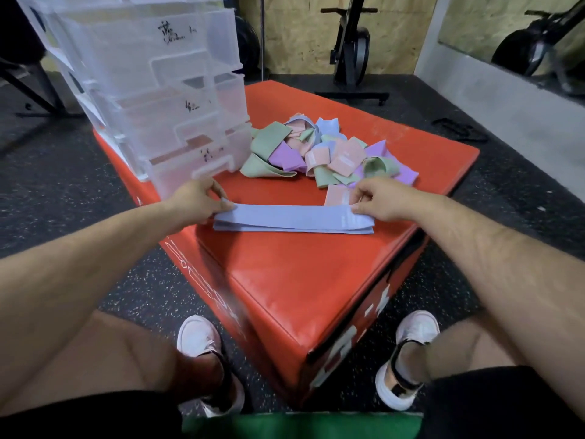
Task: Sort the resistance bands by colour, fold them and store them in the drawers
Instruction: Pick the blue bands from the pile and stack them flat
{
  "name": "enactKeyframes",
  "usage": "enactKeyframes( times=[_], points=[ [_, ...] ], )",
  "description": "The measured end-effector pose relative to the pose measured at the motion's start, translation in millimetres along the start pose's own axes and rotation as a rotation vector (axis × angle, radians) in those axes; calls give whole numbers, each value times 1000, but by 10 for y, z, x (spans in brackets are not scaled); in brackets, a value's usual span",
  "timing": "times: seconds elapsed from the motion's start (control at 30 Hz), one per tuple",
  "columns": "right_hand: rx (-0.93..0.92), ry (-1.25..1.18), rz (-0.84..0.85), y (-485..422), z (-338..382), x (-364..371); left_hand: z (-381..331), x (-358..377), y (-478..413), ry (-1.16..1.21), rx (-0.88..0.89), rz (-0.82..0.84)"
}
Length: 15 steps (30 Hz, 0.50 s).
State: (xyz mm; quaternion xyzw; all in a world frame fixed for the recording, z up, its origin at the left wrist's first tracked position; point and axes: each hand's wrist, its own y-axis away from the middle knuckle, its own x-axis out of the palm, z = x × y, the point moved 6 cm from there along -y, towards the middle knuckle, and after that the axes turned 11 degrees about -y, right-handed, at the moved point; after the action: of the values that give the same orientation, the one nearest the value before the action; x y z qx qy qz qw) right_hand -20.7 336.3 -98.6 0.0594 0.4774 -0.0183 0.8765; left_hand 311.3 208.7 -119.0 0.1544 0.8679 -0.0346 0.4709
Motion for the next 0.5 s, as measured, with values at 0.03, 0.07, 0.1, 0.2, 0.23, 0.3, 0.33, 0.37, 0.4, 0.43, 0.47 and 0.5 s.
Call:
enactKeyframes(
  times=[0.03,0.07,0.1,0.2,0.23,0.3,0.33,0.37,0.4,0.43,0.47,0.5],
  points=[
    [-3,24,2,6,-9,32,-1,20,6,-29,11,-4],
    [-7,47,0,13,-18,62,-1,43,5,-57,24,-4],
    [-16,69,-7,25,-19,83,2,65,2,-84,34,-3],
    [-58,98,-14,42,-16,128,15,71,-9,-210,62,-18],
    [-78,111,-7,43,-10,139,10,57,-18,-263,86,-38],
    [-116,162,10,65,33,147,-39,31,-35,-354,194,-90],
    [-136,168,25,81,56,153,-93,36,-11,-369,271,-95],
    [-154,157,48,99,80,163,-142,62,21,-359,343,-74],
    [-168,140,76,122,100,180,-191,107,61,-343,405,-33],
    [-165,138,109,144,110,198,-222,170,87,-334,456,16],
    [-157,151,131,158,109,218,-256,235,114,-340,491,64],
    [-148,168,142,169,110,227,-278,299,131,-341,514,109]
  ],
)
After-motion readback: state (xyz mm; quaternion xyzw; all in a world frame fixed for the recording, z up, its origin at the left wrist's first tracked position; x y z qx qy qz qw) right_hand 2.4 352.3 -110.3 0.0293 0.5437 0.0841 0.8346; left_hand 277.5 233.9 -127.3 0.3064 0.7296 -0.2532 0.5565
